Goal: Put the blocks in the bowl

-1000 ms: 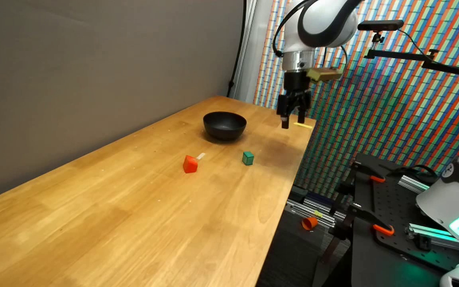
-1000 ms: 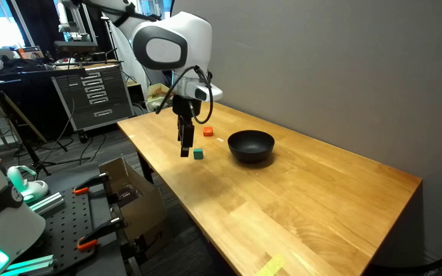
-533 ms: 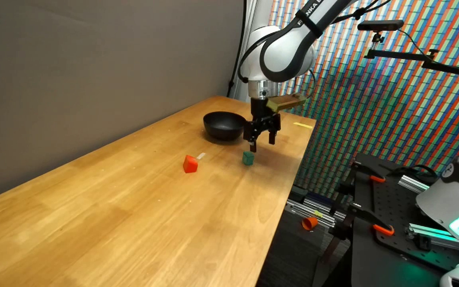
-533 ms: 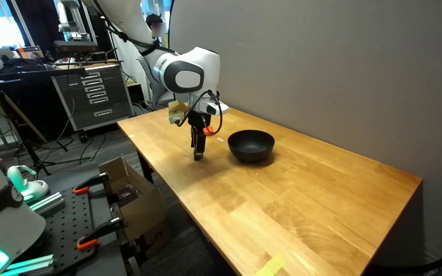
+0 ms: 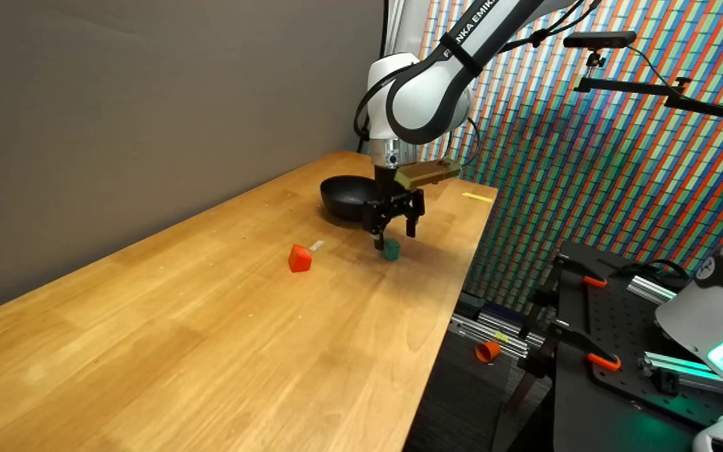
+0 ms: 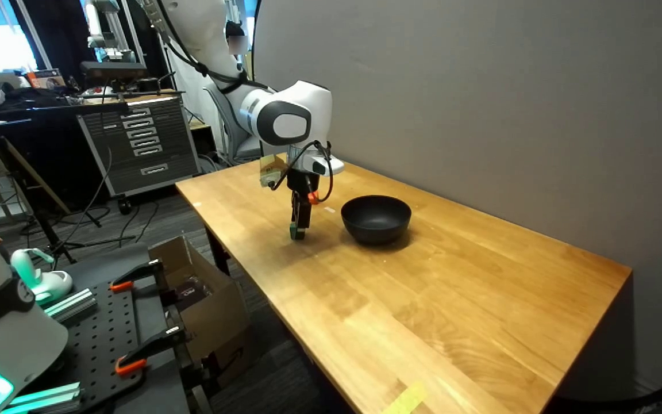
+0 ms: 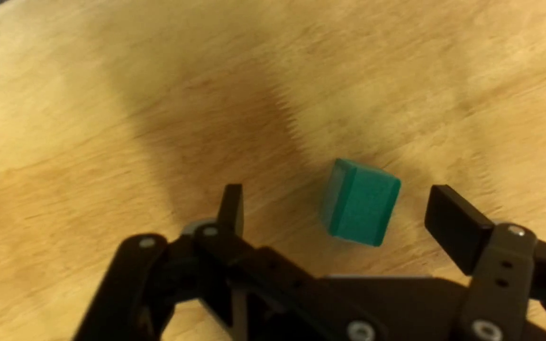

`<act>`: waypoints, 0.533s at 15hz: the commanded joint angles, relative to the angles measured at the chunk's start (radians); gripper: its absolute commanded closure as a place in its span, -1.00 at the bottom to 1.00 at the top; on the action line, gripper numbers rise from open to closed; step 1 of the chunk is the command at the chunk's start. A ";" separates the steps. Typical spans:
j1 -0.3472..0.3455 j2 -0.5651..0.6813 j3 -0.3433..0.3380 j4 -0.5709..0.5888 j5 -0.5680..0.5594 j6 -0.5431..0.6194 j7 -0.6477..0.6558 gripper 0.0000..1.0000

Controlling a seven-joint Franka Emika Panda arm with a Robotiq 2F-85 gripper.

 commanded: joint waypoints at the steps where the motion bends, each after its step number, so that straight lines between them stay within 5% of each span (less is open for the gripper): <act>1: 0.033 0.024 -0.026 0.032 -0.021 -0.009 0.045 -0.36; 8: 0.054 -0.023 -0.060 0.005 -0.067 -0.051 0.063 0.74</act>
